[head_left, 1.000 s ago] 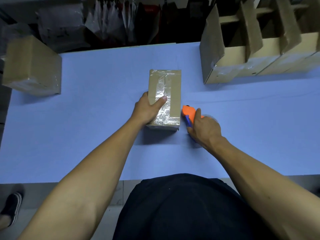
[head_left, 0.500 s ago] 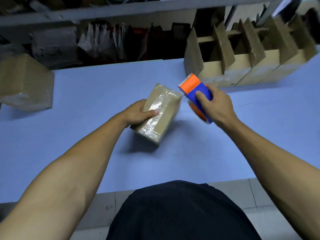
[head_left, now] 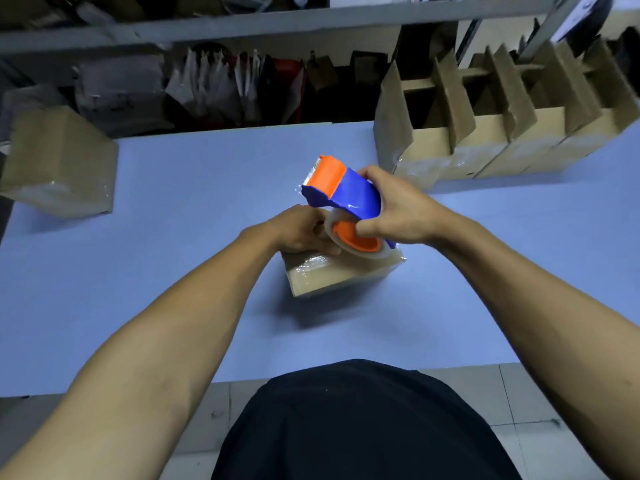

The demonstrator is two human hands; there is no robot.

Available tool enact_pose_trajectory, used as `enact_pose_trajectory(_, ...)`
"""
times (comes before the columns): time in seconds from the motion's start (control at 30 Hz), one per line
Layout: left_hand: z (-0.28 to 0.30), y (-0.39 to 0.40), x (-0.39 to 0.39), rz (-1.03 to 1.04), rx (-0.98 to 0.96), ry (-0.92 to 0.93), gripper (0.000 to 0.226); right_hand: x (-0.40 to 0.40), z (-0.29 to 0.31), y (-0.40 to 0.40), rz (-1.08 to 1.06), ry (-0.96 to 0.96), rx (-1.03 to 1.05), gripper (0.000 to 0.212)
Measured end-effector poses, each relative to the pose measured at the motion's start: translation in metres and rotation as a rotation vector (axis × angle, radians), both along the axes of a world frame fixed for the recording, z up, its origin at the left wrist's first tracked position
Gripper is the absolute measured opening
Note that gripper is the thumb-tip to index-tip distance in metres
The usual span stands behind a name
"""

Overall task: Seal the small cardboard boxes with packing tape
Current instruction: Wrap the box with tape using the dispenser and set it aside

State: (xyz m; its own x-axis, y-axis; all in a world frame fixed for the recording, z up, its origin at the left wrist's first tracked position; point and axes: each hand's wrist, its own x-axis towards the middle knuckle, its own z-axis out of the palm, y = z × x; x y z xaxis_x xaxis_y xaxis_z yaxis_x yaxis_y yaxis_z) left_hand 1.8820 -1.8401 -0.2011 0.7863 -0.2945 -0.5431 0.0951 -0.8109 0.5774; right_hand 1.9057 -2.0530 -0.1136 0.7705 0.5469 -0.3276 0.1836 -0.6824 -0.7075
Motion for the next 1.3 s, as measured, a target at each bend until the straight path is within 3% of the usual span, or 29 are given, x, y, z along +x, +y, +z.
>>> enact_pose_trajectory(0.07, -0.004, 0.001, -0.016, 0.100, 0.118, -0.135, 0.067, -0.002, -0.009, 0.000, -0.017, -0.012, 0.025, 0.052)
enact_pose_trajectory(0.13, -0.010, -0.001, -0.038, 0.340, 0.154, -0.236, 0.075, 0.000, -0.013, -0.001, -0.023, -0.047, 0.057, 0.049)
enact_pose_trajectory(0.23, -0.017, -0.012, -0.075, 0.749, -0.059, -0.230, 0.083, -0.001, -0.019, -0.003, -0.007, -0.165, 0.072, 0.061)
enact_pose_trajectory(0.33, -0.023, -0.035, -0.100, 0.979, -0.273, -0.156, 0.083, -0.005, -0.022, 0.003, -0.076, -0.208, 0.062, 0.081)
enact_pose_trajectory(0.4, -0.022, -0.038, -0.098, 1.008, -0.283, -0.155, 0.084, -0.005, -0.021, 0.008, -0.063, -0.206, 0.056, 0.085)
enact_pose_trajectory(0.5, -0.020, -0.025, -0.080, 0.862, -0.197, -0.130, 0.079, -0.003, -0.014, 0.015, 0.050, -0.240, 0.007, 0.088)
enact_pose_trajectory(0.63, -0.018, -0.019, -0.068, 0.816, -0.221, -0.188, 0.034, -0.010, -0.012, 0.026, 0.180, -0.297, -0.067, 0.096)
enact_pose_trajectory(0.8, -0.026, -0.011, -0.075, 1.132, -0.473, -0.180, 0.031, -0.009, -0.020, 0.021, 0.228, -0.360, -0.103, 0.088)
enact_pose_trajectory(0.9, -0.005, -0.002, -0.077, 1.368, -0.513, -0.298, 0.011, -0.015, -0.026, 0.019, 0.200, -0.405, -0.093, 0.082)
enact_pose_trajectory(1.03, 0.034, 0.004, -0.068, 1.282, -0.833, 0.057, 0.042, -0.016, -0.031, 0.020, 0.173, -0.434, -0.079, 0.078)
enact_pose_trajectory(1.13, 0.046, 0.003, -0.065, 1.219, -0.965, 0.213, 0.036, -0.014, -0.031, 0.019, 0.173, -0.444, -0.073, 0.077)
enact_pose_trajectory(1.3, 0.052, 0.002, -0.065, 1.292, -1.093, 0.322, 0.027, -0.014, -0.029, 0.018, 0.176, -0.436, -0.044, 0.074)
